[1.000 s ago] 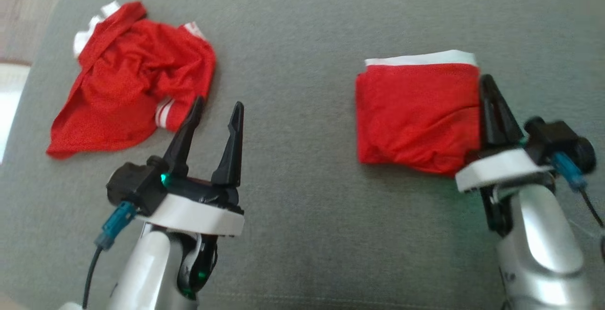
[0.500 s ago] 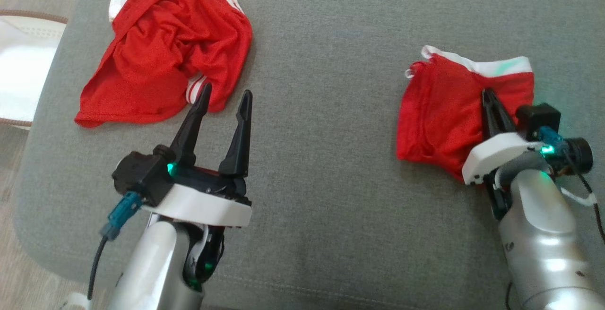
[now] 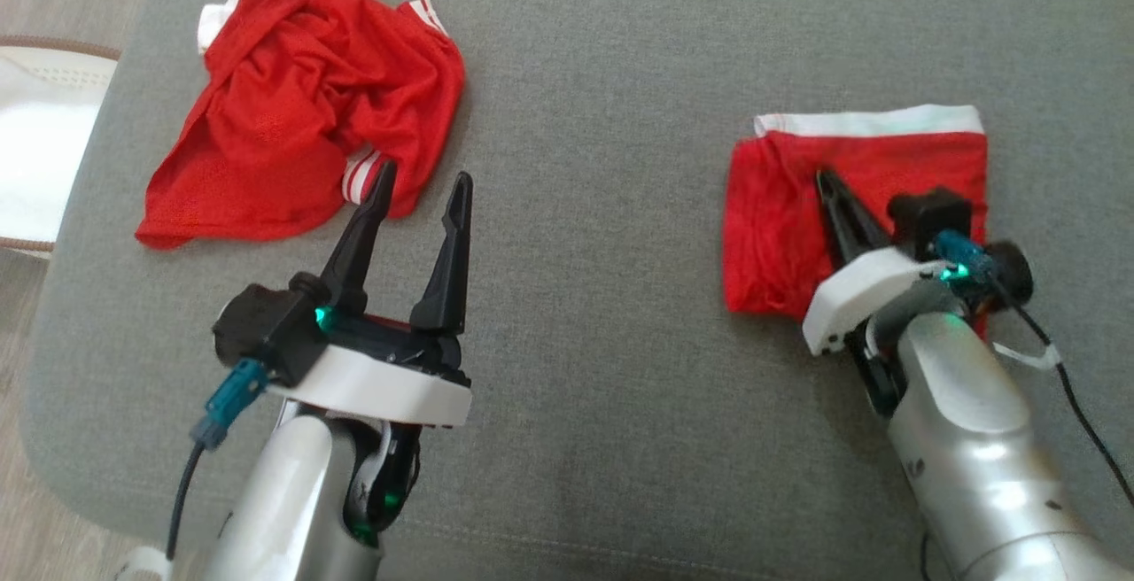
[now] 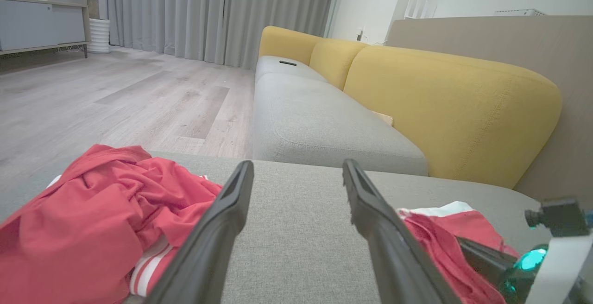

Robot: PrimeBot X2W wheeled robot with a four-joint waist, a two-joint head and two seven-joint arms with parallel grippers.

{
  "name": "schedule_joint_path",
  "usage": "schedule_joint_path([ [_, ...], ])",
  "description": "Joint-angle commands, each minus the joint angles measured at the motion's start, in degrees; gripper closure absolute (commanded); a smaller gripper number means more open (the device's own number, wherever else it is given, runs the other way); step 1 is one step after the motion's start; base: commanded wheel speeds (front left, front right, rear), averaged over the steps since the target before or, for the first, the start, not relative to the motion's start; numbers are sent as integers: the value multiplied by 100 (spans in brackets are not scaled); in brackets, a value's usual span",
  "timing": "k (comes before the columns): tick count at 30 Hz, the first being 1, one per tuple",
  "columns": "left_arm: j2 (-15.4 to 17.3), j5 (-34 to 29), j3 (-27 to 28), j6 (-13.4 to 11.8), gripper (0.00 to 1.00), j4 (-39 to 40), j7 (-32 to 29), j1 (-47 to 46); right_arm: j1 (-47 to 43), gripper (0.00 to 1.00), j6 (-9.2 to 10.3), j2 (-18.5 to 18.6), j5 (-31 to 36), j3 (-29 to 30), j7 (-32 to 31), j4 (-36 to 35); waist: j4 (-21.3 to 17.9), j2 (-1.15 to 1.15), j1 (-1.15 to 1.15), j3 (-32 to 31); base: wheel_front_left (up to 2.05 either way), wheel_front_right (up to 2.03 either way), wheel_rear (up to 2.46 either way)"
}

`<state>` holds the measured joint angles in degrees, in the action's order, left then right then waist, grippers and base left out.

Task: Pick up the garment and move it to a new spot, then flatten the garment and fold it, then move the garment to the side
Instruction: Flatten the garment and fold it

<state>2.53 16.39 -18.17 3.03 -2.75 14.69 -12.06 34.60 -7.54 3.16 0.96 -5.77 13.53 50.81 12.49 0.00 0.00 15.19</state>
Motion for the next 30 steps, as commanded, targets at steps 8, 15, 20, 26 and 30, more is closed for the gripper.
schedule_joint_path([
  [8,34,11,416,-4,0,129,31,-76,327,0,5,-28,-387,-147,139,34,-241,0,0,-268,0,0,0],
  [15,34,-23,631,27,0,187,31,58,-241,0,5,-28,-288,329,145,-1371,-661,0,0,-588,0,0,0],
  [20,34,-62,680,50,0,157,31,198,-897,0,5,-28,-272,578,146,-2147,-933,0,0,-789,0,0,0],
  [26,34,-97,665,86,0,30,31,355,-1728,0,5,-28,-491,783,146,-2892,-1186,0,0,-955,0,0,0],
  [30,34,-95,632,96,0,-75,31,461,-2150,0,5,-28,-599,808,146,-3206,-1287,0,0,-1024,0,0,0],
])
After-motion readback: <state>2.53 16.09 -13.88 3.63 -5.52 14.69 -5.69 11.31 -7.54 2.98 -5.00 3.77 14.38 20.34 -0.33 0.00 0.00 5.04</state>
